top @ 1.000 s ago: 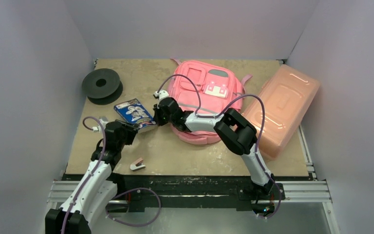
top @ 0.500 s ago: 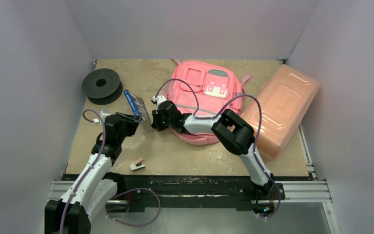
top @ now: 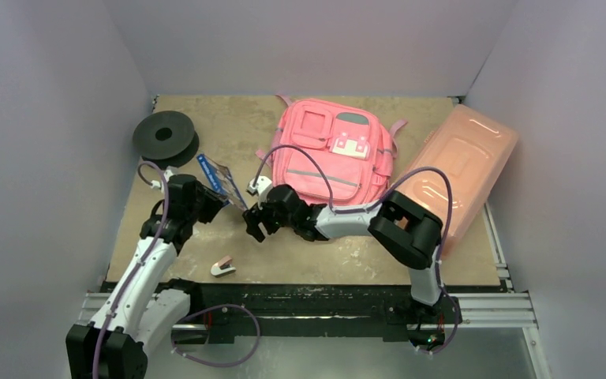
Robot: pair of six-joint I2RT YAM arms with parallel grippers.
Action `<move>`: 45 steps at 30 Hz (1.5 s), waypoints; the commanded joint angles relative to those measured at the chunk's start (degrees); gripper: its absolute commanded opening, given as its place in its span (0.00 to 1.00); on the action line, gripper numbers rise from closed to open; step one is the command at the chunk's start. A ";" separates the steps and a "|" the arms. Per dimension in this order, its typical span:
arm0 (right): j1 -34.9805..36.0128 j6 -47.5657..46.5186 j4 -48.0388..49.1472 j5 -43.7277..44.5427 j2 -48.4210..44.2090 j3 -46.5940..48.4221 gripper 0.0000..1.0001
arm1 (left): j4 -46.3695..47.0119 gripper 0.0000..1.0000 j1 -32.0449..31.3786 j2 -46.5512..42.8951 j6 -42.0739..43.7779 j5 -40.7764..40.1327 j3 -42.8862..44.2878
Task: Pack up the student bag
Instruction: Pick up the book from the center of the board.
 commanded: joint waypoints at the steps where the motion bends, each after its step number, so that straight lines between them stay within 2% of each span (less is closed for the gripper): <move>1: 3.48 -7.91 15.75 5.42 -8.02 -7.19 0.84 | -12.05 0.00 0.02 -3.07 2.88 0.01 6.83; 6: 7.36 -14.22 24.75 12.98 -9.39 -8.80 0.92 | -18.02 0.00 -0.01 -4.69 3.19 1.70 10.95; 9: 8.48 -14.94 25.90 12.76 -8.38 -5.79 0.94 | -18.79 0.00 0.01 -6.23 1.70 2.25 11.04; 12: 9.73 -13.48 26.10 16.55 -6.92 -3.06 0.94 | -19.52 0.00 0.01 -7.56 0.41 5.10 11.66; 15: 11.36 -10.88 23.19 25.98 -4.21 0.87 0.91 | -21.31 0.00 0.01 -8.87 -1.03 5.87 12.89; 17: 12.01 -9.94 23.41 29.36 -3.18 1.41 0.84 | -22.17 0.00 0.02 -9.88 -2.21 6.20 13.37; 25: 14.12 -11.20 27.67 34.76 0.35 1.45 0.79 | -22.33 0.00 0.01 -12.41 -6.63 7.80 13.58; 28: 14.14 -11.06 27.10 36.82 1.03 2.27 0.63 | -23.02 0.00 0.03 -12.87 -7.00 8.96 13.78; 32: 14.14 -10.17 27.24 37.42 -1.60 -0.15 0.16 | -24.31 0.00 0.03 -14.79 -6.99 9.16 13.62; 34: 14.13 -10.62 27.69 37.33 -3.34 -1.60 0.00 | -22.98 0.00 0.03 -15.88 -5.91 10.16 13.55; 37: 13.93 -10.91 25.35 35.27 -7.85 -3.10 0.00 | -23.18 0.37 0.03 -16.33 -4.32 13.37 15.31; 39: 13.48 -9.96 23.48 33.71 -11.85 -4.57 0.00 | -24.22 0.57 0.03 -16.53 -1.82 15.10 17.61; 41: 11.88 -7.65 21.16 28.57 -15.98 -6.10 0.00 | -26.76 0.69 0.03 -16.91 1.86 14.60 21.84; 45: 4.94 -0.30 12.52 13.86 -21.42 -6.35 0.00 | -30.87 0.83 0.01 -19.45 9.42 10.44 27.40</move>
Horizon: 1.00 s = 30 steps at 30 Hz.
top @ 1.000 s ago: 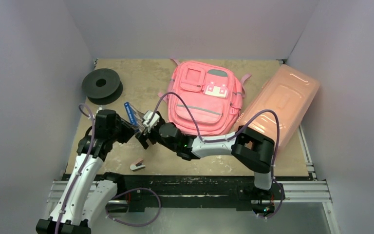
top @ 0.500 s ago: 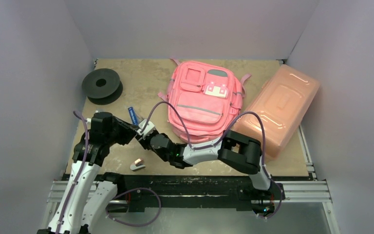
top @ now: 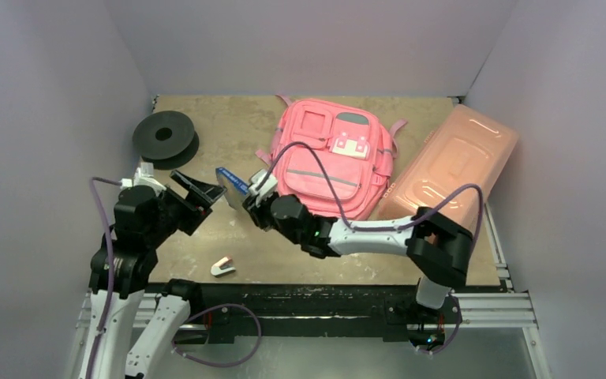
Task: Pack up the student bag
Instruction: Pick up the book from the center of the board.
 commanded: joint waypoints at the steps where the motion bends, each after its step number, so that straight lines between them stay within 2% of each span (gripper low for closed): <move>1: -8.31 9.51 -4.53 -17.21 -8.90 0.71 0.00 | -3.20 0.87 0.07 -3.87 11.29 -2.56 7.03; 7: -19.96 14.46 -15.63 -44.05 -15.42 0.80 0.00 | -0.24 0.89 0.07 -11.01 24.15 3.05 3.54; 12: -28.55 16.88 -23.31 -75.82 -16.98 3.60 0.00 | 1.20 0.93 0.07 -13.52 28.52 13.26 -1.22; 13: -29.49 17.56 -23.74 -79.38 -17.20 3.89 0.00 | 1.16 0.93 0.06 -13.65 29.14 14.26 -2.27; 16: -31.81 23.32 -19.12 -85.02 -19.68 2.38 0.00 | 0.47 0.94 0.07 -13.76 30.11 14.10 -3.58; 22: -33.10 30.58 -14.63 -90.86 -21.31 3.32 0.00 | 0.02 0.94 0.07 -14.31 30.70 15.77 -4.42; 26: -33.11 44.22 1.42 -93.00 -21.83 0.20 0.00 | 1.91 0.94 0.07 -14.42 30.36 21.92 -5.32; 30: -33.05 60.67 24.78 -92.64 -21.47 -4.38 0.00 | 12.53 0.95 0.07 -16.46 25.91 32.45 -9.37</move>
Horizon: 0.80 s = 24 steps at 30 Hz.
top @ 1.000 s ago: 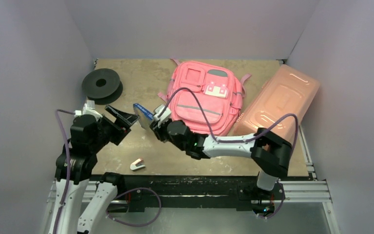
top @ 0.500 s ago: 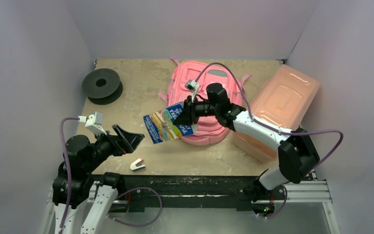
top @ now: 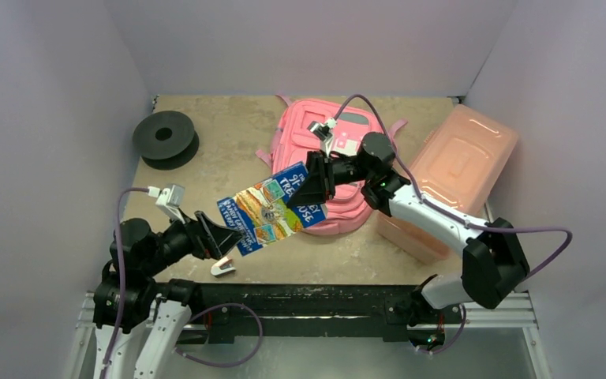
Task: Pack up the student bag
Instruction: Pick up the book from the center of the board.
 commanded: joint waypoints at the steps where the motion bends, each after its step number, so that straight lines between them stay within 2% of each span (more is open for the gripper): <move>1: -0.06 23.16 31.56 -3.10 -1.30 -3.24 0.00 | 16.12 0.95 0.12 -2.92 -5.12 14.46 -5.39; 5: 0.10 37.76 51.07 -2.58 1.92 -4.18 0.00 | 36.69 0.97 0.14 -5.13 -20.24 19.59 -13.14; 8: 1.08 46.38 61.49 -1.95 4.29 -4.09 0.00 | 44.98 0.93 0.14 -5.32 -25.54 19.91 -16.19; 9: 1.53 46.61 61.97 -1.89 4.79 -3.83 0.00 | 45.77 0.88 0.14 -5.05 -25.91 19.54 -16.24; 13: 2.09 43.29 57.24 -0.73 5.53 -3.98 0.00 | 46.73 0.52 0.14 -3.68 -26.63 18.95 -14.72; 15: 2.10 36.45 49.13 -0.49 5.02 -3.82 0.03 | 43.00 0.30 0.14 -4.02 -23.93 17.65 -13.28; 17: 2.16 21.15 28.81 0.88 3.09 -1.96 0.21 | 33.73 0.02 0.14 -4.72 -18.83 13.12 -10.86; 18: 2.11 9.34 12.65 3.25 1.72 0.76 0.34 | 26.63 0.00 0.14 -5.03 -15.98 8.22 -8.71; 19: 1.99 -3.21 -6.07 8.72 0.25 4.20 0.48 | 16.82 0.00 0.14 -5.31 -13.73 0.01 -6.06; 20: 2.08 -14.25 -21.94 18.55 -0.85 8.47 0.60 | 9.35 0.00 0.14 -5.48 -12.09 -6.25 -3.41; 21: 2.85 -21.56 -32.53 28.94 -1.73 11.08 0.69 | 2.32 0.00 0.14 -5.63 -11.27 -13.82 -0.86; 22: 3.11 -25.50 -37.90 38.52 -2.79 11.72 0.80 | -3.61 0.00 0.14 -5.77 -11.15 -21.19 1.61; 24: 2.89 -28.86 -39.39 52.76 -5.80 9.27 0.90 | -13.15 0.00 0.14 -6.12 -11.87 -34.03 5.41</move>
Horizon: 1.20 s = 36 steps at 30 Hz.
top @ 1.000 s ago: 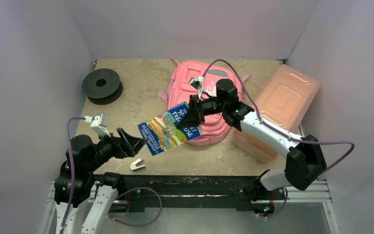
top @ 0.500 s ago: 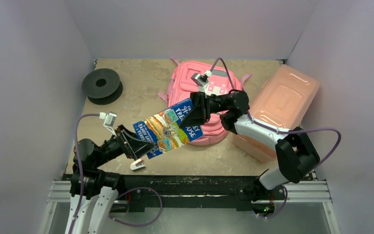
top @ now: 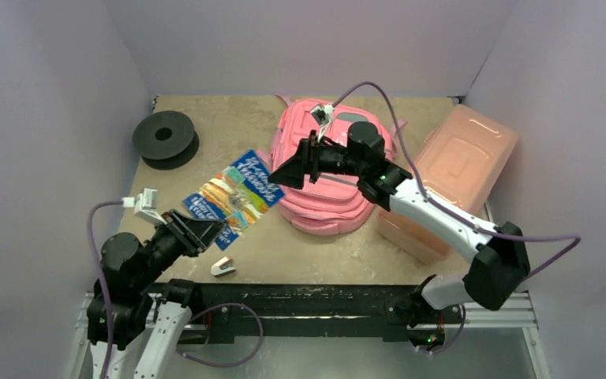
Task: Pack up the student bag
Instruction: Pick up the book from the center of the board, then place the book in the student bag.
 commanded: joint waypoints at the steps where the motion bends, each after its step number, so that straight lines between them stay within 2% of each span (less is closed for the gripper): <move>1: 0.44 -30.00 -33.60 40.25 -8.54 1.46 0.93 | -28.01 0.00 0.31 -1.61 3.05 -37.49 10.52; 4: 1.33 -36.76 -36.95 47.31 -8.07 0.24 0.94 | -31.74 0.00 0.31 -2.37 2.28 -43.41 11.81; 6: 4.38 -41.14 -38.42 51.56 -6.69 -0.98 0.92 | -32.15 0.00 0.31 -2.49 2.17 -43.37 11.89; 9: 12.14 -45.97 -40.26 63.51 -3.36 -1.18 0.89 | -31.48 0.00 0.31 -2.41 2.23 -42.30 11.10; 12: 17.65 -47.92 -44.62 70.88 2.53 1.29 0.82 | -29.74 0.00 0.31 -2.19 2.11 -39.76 10.09; 16: 21.63 -49.01 -47.69 75.88 8.08 2.81 0.75 | -29.08 0.00 0.31 -1.11 2.69 -36.55 9.19; 22: 21.78 -46.83 -49.80 80.91 11.35 3.30 0.65 | -29.21 0.00 0.31 -1.81 2.48 -34.35 8.35; 25: 21.83 -46.32 -49.61 81.63 11.74 3.70 0.54 | -28.86 0.00 0.31 -2.29 2.25 -33.30 7.51; 28: 21.84 -45.87 -49.36 81.49 11.46 4.10 0.30 | -28.67 0.00 0.31 -2.33 1.98 -32.11 6.86; 31: 21.84 -45.86 -49.05 80.91 10.54 4.16 0.29 | -28.60 0.00 0.31 -2.30 2.17 -31.34 6.62; 33: 21.83 -45.85 -48.74 81.42 10.42 3.84 0.38 | -28.50 0.00 0.31 -2.35 2.21 -31.03 6.45; 36: 21.84 -45.85 -47.29 82.60 11.84 2.90 0.43 | -28.05 0.00 0.31 -2.40 2.11 -30.17 6.04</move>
